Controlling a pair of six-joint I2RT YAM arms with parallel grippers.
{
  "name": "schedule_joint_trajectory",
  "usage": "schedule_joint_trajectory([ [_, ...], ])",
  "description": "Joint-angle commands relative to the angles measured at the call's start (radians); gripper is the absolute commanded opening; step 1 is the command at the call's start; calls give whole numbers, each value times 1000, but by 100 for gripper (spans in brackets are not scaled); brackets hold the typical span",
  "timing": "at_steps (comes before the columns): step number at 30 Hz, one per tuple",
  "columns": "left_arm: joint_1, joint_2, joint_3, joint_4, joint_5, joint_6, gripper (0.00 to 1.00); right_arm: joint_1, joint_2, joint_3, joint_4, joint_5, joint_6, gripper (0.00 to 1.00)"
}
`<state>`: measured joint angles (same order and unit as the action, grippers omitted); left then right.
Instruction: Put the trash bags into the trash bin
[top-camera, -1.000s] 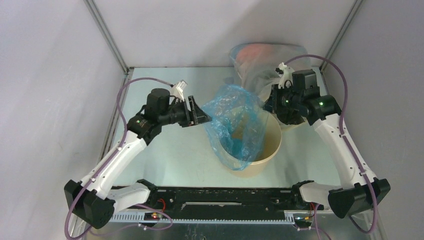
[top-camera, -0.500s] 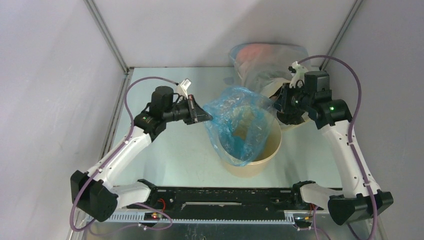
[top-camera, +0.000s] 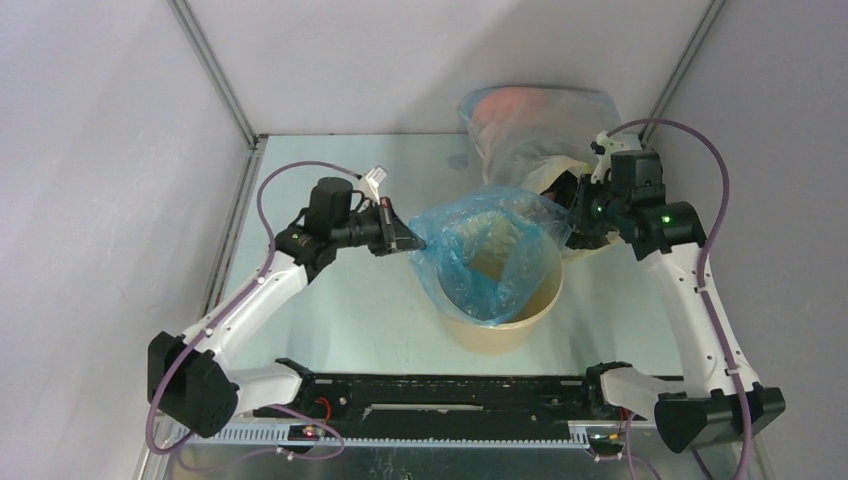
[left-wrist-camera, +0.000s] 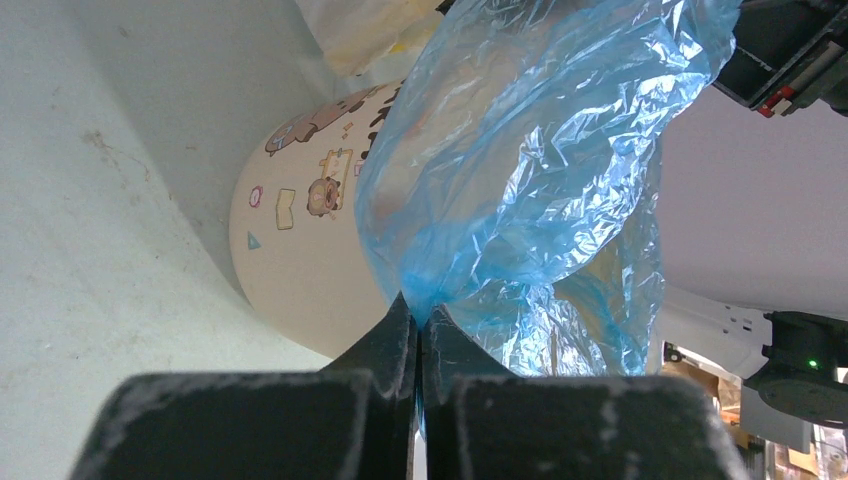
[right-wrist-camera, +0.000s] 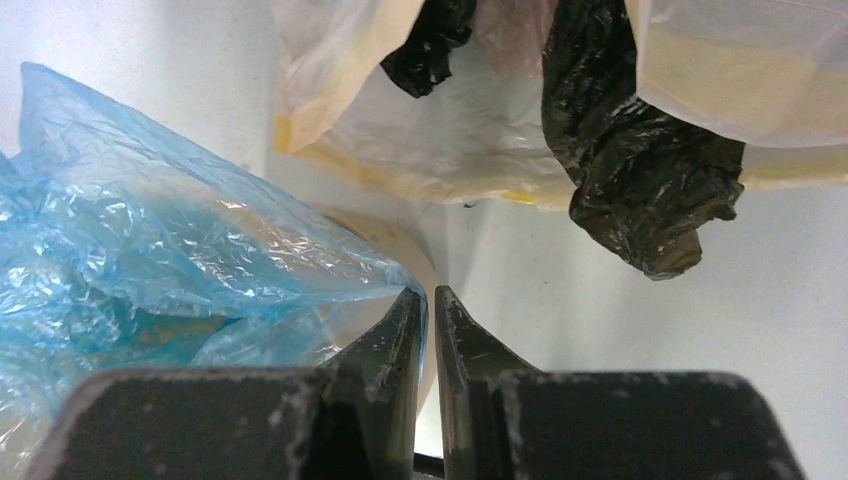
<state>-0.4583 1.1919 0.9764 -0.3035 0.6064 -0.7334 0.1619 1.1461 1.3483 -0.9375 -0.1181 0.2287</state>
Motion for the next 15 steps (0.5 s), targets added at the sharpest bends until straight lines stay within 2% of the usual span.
schedule_joint_trajectory([
  [1,2,24,17,18,37,12,1,-5,40,-2,18,39,6,13],
  [8,-2,55,2,18,38,24,2,-6,115,-38,12,63,6,10],
  [15,-21,36,-29,18,52,22,3,-5,19,-197,79,-31,31,9],
])
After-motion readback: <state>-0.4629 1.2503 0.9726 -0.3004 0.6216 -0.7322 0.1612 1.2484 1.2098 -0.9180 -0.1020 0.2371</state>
